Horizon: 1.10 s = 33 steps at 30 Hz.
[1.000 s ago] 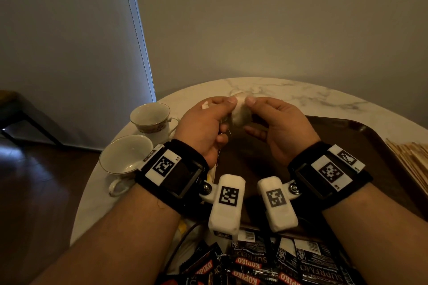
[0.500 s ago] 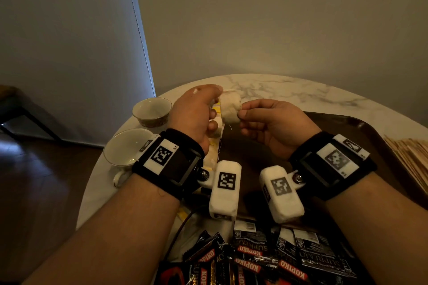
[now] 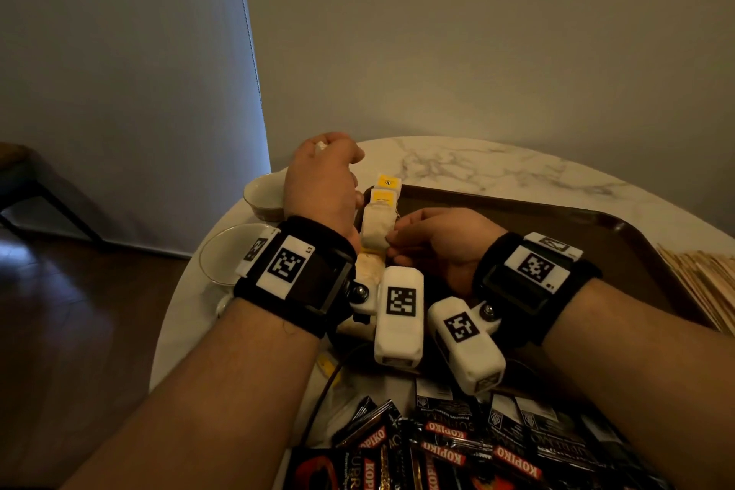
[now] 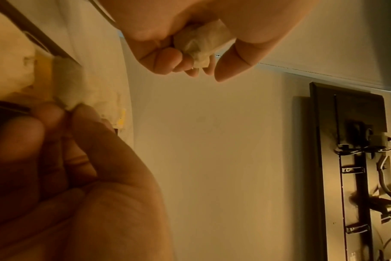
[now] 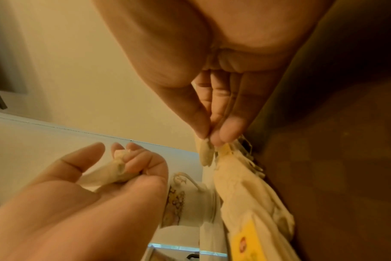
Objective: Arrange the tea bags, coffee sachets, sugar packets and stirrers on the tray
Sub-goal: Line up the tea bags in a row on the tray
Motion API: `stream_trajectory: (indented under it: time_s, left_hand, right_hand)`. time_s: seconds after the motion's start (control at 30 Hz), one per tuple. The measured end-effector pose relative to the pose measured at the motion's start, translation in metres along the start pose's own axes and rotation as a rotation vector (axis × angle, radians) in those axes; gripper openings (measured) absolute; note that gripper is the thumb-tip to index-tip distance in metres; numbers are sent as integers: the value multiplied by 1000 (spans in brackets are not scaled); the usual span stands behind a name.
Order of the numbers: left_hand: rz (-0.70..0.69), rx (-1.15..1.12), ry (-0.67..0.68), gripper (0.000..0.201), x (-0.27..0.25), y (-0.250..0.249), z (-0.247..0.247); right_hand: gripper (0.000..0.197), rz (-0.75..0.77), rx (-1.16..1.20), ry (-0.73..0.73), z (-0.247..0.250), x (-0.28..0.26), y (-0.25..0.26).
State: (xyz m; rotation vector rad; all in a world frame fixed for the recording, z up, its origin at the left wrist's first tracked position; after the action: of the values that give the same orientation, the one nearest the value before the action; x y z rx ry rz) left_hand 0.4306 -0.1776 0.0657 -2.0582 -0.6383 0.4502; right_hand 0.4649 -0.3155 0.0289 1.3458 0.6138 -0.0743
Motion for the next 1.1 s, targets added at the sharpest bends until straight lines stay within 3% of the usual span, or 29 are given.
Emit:
stream_trajectory:
  time_s: [0.33, 0.5, 0.57, 0.67, 0.83, 0.97, 1.1]
  left_hand:
    - [65, 19, 31, 16, -1, 1, -1]
    - [121, -3, 73, 11, -2, 6, -2]
    - [159, -34, 117, 14, -1, 9, -3]
    - [238, -98, 243, 25, -2, 13, -3]
    - [322, -66, 405, 17, -14, 18, -9]
    - [386, -6, 496, 29, -22, 22, -9]
    - [380, 41, 507, 46, -24, 23, -9]
  right_hand:
    - [14, -23, 4, 44, -5, 7, -8]
    - [4, -62, -63, 34, -6, 1, -4]
    - [10, -53, -78, 21, -3, -1, -2]
    - [28, 46, 14, -50, 14, -1, 0]
    - [18, 241, 188, -37, 50, -15, 3]
    - [18, 346, 116, 15, 53, -19, -2]
    - [40, 421, 8, 19, 49, -21, -5]
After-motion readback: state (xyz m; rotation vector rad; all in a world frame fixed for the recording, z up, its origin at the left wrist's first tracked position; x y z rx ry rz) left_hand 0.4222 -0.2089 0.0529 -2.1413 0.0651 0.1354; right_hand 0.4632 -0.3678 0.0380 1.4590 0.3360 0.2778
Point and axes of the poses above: each hand's wrist, its own x-axis towards the middle knuckle, its own z-axis out of the back of the hand, y = z × x, the point moved 1 cm from there along x, towards the middle knuckle, and after that the axes turned 9 degrees about -x, right-handed, at the moved point
